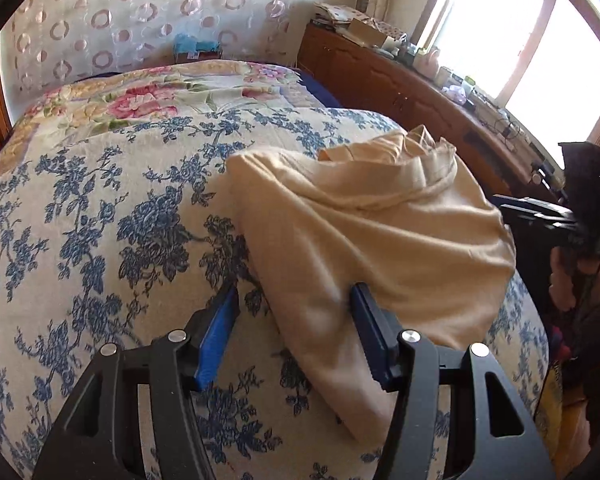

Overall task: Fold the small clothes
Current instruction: 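Close both grippers on the folded shirt and lift it off the sheet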

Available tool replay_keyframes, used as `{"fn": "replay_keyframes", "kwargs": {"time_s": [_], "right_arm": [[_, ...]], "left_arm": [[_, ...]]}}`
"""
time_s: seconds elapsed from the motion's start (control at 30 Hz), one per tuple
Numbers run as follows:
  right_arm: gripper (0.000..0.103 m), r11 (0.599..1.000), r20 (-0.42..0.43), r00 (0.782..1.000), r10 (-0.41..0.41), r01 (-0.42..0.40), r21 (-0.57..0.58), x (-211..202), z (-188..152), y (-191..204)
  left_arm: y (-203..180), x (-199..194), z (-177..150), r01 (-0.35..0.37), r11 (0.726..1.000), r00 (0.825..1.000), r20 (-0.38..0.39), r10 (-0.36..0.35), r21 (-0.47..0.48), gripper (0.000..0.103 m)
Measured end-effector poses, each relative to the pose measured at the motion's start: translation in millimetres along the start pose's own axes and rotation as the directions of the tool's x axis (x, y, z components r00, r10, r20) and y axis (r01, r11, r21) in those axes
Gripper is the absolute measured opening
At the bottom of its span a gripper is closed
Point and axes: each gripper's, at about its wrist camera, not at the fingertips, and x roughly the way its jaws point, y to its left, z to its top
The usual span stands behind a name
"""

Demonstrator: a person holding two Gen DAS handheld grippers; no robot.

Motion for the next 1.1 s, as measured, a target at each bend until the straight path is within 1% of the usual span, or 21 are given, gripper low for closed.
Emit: {"fn": "replay_keyframes", "kwargs": {"time_s": [0.07, 0.17, 0.2, 0.3, 0.43, 0.47, 0.53, 0.57, 0.6, 0.63, 0.67, 0.7, 0.8, 0.83, 0.9, 1.0, 1.1], "right_arm": [[0.059, 1.0, -0.032, 0.999, -0.004, 0.004, -0.004, 23.2, 2.4, -3.3], [0.059, 1.0, -0.069, 0.998, -0.005, 0.005, -0.008, 46.4, 8.0, -6.1], [0.059, 1.0, -0.074, 0.997, 0.004, -0.005, -0.004, 49.6, 8.2, -7.2], [0.059, 1.0, -0.07, 0.998, -0.006, 0.004, -0.023, 51.5, 10.2, -3.1], [0.059, 1.0, -0.07, 0.998, 0.002, -0.003, -0.024, 49.6, 12.8, -1.5], [0.056, 1.0, -0.074, 0.997, 0.008, -0.01, -0.027, 48.8, 13.8, 0.7], [0.037, 0.999, -0.083, 0.996, 0.022, -0.026, -0.039, 45.8, 13.5, 5.2], [0.032, 0.998, -0.088, 0.995, 0.039, -0.042, -0.039, 46.0, 13.6, 6.7], [0.025, 0.998, -0.093, 0.994, 0.052, -0.056, -0.041, 46.0, 13.6, 8.6], [0.02, 0.997, -0.09, 0.995, 0.043, -0.049, -0.059, 45.5, 14.1, 12.0], [0.019, 0.996, -0.082, 0.996, 0.027, -0.033, -0.08, 43.9, 13.5, 16.3], [0.018, 0.995, -0.078, 0.997, 0.01, -0.017, -0.096, 42.6, 13.9, 20.1], [0.016, 0.989, -0.038, 0.999, -0.019, 0.014, -0.147, 31.8, 20.0, 34.8], [0.016, 0.987, -0.016, 1.0, -0.018, 0.015, -0.161, 26.1, 24.9, 40.4], [0.016, 0.982, 0.018, 1.0, 0.005, -0.002, -0.19, 16.4, 39.1, 55.3], [0.015, 0.963, 0.053, 0.998, 0.034, -0.019, -0.268, 11.2, 61.6, 88.5], [0.015, 0.931, 0.058, 0.994, 0.088, -0.062, -0.36, 21.2, 90.9, 133.0]], "left_arm": [[3.7, 4.7, 5.7, 0.029, 0.999, 1.0, -0.003, -0.029, -0.032, 0.059], [-0.3, 9.5, 8.0, 0.014, 1.0, 1.0, -0.002, -0.014, -0.025, 0.058], [-2.4, 10.3, 7.6, 0.005, 1.0, 1.0, -0.001, -0.005, -0.015, 0.057], [-8.3, 11.0, 5.7, -0.011, 1.0, 1.0, 0.005, 0.011, 0.003, 0.057], [-9.7, 11.6, 4.6, -0.008, 1.0, 1.0, 0.01, 0.008, 0.012, 0.056], [-10.7, 11.5, 4.3, -0.007, 1.0, 1.0, 0.009, 0.007, 0.015, 0.054], [-13.2, 12.6, 4.9, 0.005, 1.0, 1.0, 0.0, -0.005, 0.022, 0.044], [-13.3, 12.9, 6.5, 0.008, 1.0, 1.0, -0.005, -0.008, 0.025, 0.039], [-14.3, 13.0, 6.5, 0.012, 1.0, 1.0, -0.008, -0.011, 0.029, 0.028], [-15.4, 12.8, 6.0, 0.027, 0.999, 1.0, -0.013, -0.027, 0.033, 0.02], [-16.4, 10.7, 5.8, 0.04, 0.999, 0.999, -0.01, -0.04, 0.035, 0.014], [-17.1, 7.0, 5.4, 0.052, 0.998, 0.999, 0.001, -0.052, 0.036, 0.013], [-20.1, -17.6, 3.5, 0.083, 0.995, 0.995, 0.053, -0.086, 0.051, 0.011], [-19.3, -31.9, 2.5, 0.099, 0.994, 0.991, 0.082, -0.103, 0.05, 0.011], [-15.3, -56.5, 0.4, 0.106, 0.993, 0.986, 0.125, -0.111, 0.045, 0.011], [0.2, -93.7, -5.9, 0.088, 0.996, 0.976, 0.2, -0.091, 0.022, 0.011], [32.9, -136.0, -17.5, 0.051, 0.998, 0.963, 0.267, -0.04, -0.033, 0.011]]}}
